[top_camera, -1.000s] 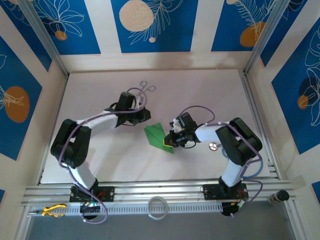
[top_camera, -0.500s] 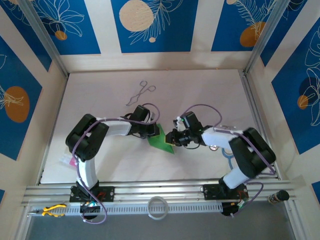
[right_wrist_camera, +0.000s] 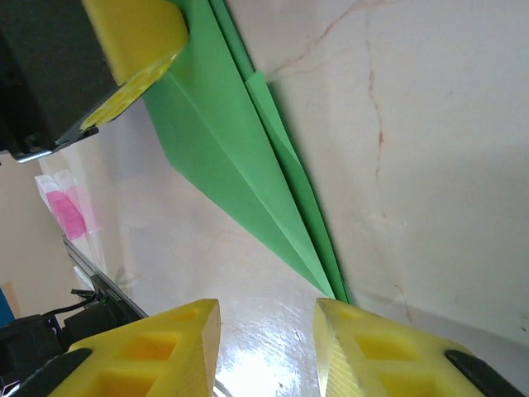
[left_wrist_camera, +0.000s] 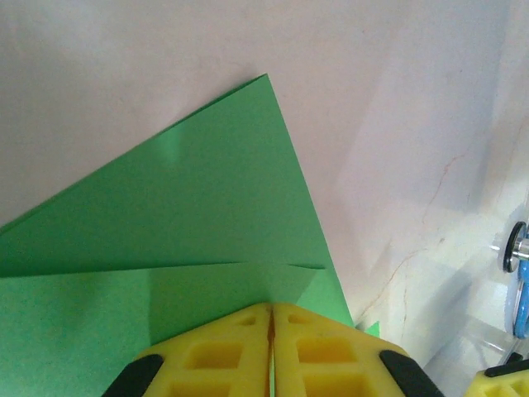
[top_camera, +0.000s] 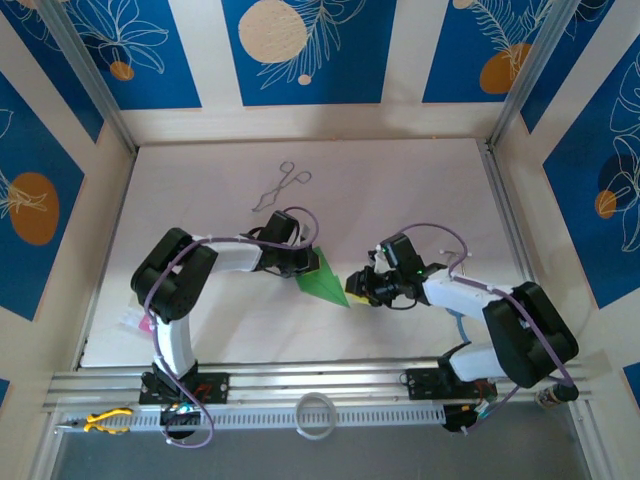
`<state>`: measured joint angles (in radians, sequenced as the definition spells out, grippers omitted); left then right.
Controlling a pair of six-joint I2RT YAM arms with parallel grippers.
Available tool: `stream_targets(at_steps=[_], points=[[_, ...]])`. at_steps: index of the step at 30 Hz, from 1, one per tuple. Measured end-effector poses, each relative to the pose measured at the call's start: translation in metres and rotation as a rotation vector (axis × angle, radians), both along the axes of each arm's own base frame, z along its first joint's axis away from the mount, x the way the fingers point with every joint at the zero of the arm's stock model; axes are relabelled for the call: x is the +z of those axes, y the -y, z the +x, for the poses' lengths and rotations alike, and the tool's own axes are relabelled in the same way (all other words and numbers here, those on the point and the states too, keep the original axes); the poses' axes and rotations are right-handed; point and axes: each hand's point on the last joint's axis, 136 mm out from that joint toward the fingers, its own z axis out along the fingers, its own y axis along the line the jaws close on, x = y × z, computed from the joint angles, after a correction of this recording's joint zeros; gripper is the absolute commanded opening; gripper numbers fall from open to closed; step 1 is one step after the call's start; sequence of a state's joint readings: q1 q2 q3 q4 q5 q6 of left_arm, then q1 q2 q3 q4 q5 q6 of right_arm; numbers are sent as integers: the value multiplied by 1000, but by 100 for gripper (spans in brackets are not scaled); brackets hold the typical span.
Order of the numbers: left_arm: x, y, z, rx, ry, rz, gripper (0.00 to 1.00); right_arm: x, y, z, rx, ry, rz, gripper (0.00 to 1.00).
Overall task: Fold a paper plane with a square sheet of paper (pick it up from the middle)
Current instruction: Fourth fold the wing at the center of the table.
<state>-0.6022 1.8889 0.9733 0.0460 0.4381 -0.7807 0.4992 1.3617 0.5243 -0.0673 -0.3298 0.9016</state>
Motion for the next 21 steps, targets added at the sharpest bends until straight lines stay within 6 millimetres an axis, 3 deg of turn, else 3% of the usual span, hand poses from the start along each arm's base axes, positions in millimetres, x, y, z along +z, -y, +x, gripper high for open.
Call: stream_targets(at_steps=[9, 21], points=[[0, -1, 0, 7, -7, -3, 11, -15, -5, -12, 29, -65, -17, 31], [0, -1, 0, 6, -8, -3, 11, -24, 1, -12, 11, -75, -64, 31]])
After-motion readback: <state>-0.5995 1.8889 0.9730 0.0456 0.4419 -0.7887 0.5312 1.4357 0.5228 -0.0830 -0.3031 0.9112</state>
